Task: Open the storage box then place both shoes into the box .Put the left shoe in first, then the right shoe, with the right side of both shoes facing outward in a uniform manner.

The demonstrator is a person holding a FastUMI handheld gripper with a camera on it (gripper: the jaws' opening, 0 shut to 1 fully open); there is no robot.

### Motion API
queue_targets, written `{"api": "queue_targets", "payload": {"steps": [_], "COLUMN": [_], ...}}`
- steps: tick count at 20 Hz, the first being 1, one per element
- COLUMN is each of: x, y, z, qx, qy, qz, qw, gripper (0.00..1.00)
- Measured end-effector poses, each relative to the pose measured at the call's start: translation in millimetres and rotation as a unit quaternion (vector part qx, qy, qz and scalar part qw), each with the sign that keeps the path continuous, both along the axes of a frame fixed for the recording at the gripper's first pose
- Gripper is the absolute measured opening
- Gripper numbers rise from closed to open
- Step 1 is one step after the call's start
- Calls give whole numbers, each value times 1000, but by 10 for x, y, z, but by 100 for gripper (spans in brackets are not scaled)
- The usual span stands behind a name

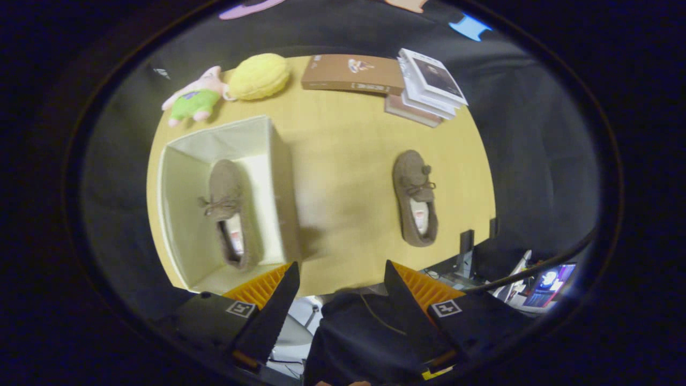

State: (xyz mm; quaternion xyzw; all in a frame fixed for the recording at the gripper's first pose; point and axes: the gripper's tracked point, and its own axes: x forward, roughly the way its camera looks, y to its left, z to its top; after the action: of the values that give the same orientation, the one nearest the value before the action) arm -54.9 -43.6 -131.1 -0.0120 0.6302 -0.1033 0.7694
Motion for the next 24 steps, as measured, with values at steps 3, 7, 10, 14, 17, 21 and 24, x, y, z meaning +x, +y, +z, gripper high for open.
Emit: {"api": "queue_targets", "payload": {"steps": [3, 7, 10, 14, 17, 21, 24], "x": [11, 15, 93, 176, 192, 301, 376], "y": [-397, -903, -1285, -1700, -1851, -1995, -2087], "z": [-132, -324, -510, -807, -1047, -1345, -1553], "qx": [-11, -26, -38, -44, -38, -20, 4], "qy": [16, 44, 54, 69, 86, 85, 78], "qz": [-28, -52, -63, -76, -77, -80, -91], "qw": [999, 997, 996, 994, 993, 993, 993], "gripper": [98, 97, 96, 94, 93, 89, 82]}}
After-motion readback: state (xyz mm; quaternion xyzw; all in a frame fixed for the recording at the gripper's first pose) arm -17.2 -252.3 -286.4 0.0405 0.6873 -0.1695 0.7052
